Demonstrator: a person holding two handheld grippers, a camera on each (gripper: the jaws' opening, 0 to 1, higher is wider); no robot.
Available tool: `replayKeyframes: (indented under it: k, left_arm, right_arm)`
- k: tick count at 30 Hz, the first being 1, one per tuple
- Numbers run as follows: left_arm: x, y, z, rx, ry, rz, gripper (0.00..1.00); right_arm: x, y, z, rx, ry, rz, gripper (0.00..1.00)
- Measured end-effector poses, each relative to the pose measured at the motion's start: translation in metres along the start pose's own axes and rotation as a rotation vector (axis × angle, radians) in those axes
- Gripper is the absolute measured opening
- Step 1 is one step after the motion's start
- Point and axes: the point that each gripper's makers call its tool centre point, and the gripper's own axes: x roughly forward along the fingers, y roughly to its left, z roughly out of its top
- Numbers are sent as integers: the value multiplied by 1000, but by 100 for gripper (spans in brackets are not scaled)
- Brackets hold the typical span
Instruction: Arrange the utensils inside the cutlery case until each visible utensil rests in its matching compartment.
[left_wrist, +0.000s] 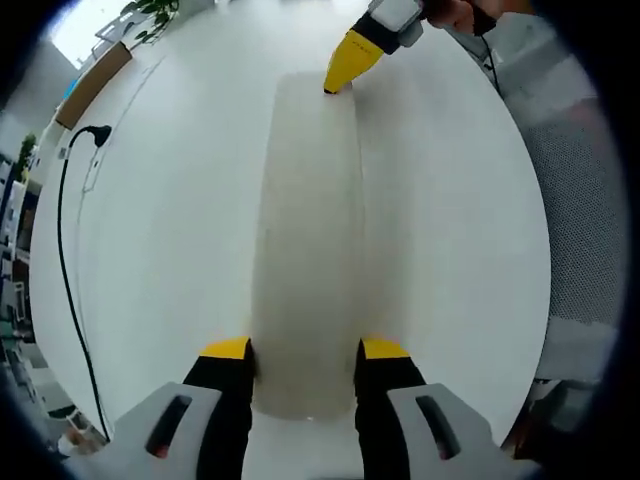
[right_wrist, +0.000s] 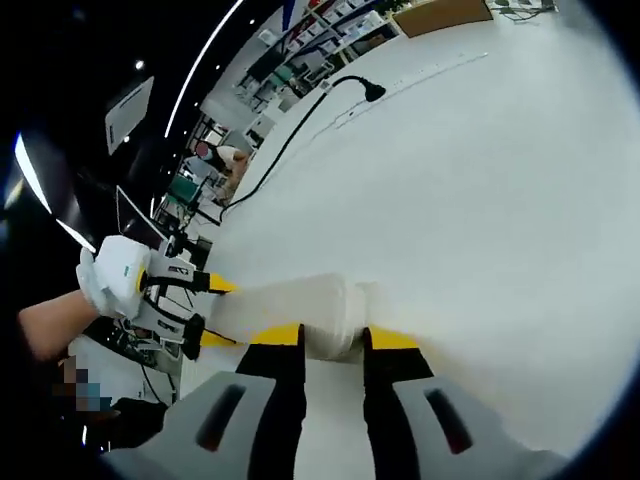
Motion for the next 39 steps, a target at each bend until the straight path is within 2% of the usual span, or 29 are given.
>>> replayKeyframes:
  k: [1,2,3,5,6,8,9,10,11,12,14,19,21,23,25,26,28,29,30,31,33,34,35,36,37,38,39]
  left_arm:
    - [0,0,0,0,0,4,40]
    - [0,0,0,-2,1,6,40]
    - [0,0,-1,-2,1,8,40]
    - [0,0,0,-1,5,13,40]
    - [1,0,-1,8,2,20,40]
    - [0,-6,-1,0,3,9,40]
    - [0,-9,-1,3,2,11,40]
    - [0,-10,0,1,-1,13,41]
    - [0,-12,0,4,-15,10,41]
    - [0,-15,1,4,-23,7,41]
    - [1,-20,4,-9,-35,-1,42]
    - [1,-38,8,-74,-97,-33,42]
    - [2,-41,8,-143,-146,-46,43]
    - [2,-44,0,-303,-166,-42,46]
    - [1,-46,-3,-349,-199,-42,48]
    - [-2,-45,-4,-386,-237,-24,51]
    - [-3,-44,-9,-452,-262,-30,53]
    - [-6,-45,-17,-543,-252,-40,52]
    - [-8,-45,-19,-581,-266,-41,52]
    - [-14,-46,-19,-639,-304,-37,52]
    - [-26,-47,-22,-725,-344,-29,52]
    - [-31,-47,-23,-786,-368,-28,49]
    - [-34,-51,-28,-937,-366,-43,46]
    - [-35,-51,-31,-1045,-368,-49,45]
    - [-36,-51,-29,-1122,-422,-79,46]
    - [-36,-55,-30,-1149,-429,-97,46]
    - [-35,-56,-35,-1214,-429,-106,45]
  right_arm:
    - [1,1,0,-36,-13,-5,18]
    - [2,0,0,29,-26,-15,18]
    - [5,-1,2,54,-22,-9,19]
    - [3,5,3,11,-15,-13,19]
    - [2,9,-1,74,26,11,19]
    - [2,2,1,57,12,17,20]
    - [2,-1,0,88,16,23,20]
    - [-1,-4,-2,80,8,33,20]
    - [-3,-6,-4,97,11,36,20]
    - [-6,-4,-9,158,29,43,20]
    - [-10,-6,-11,118,9,33,20]
    - [-20,-5,-23,129,22,22,20]
    - [-22,-4,-26,134,22,29,20]
    - [-22,-2,-27,113,22,38,21]
    - [-23,-2,-27,134,27,32,21]
    - [-23,-2,-28,138,30,30,21]
    - [-23,-1,-28,135,32,24,21]
    - [-23,-1,-28,133,34,23,21]
    - [-23,-1,-28,133,36,24,21]
    - [-23,-2,-28,134,41,23,21]
    - [-24,0,-29,126,45,20,22]
    - [-25,-1,-29,122,52,19,22]
    - [-25,-1,-30,121,54,20,22]
    - [-26,1,-31,123,53,20,22]
    - [-27,2,-33,138,52,19,22]
    - [-27,2,-33,139,52,19,22]
    - [-27,1,-32,136,53,22,22]
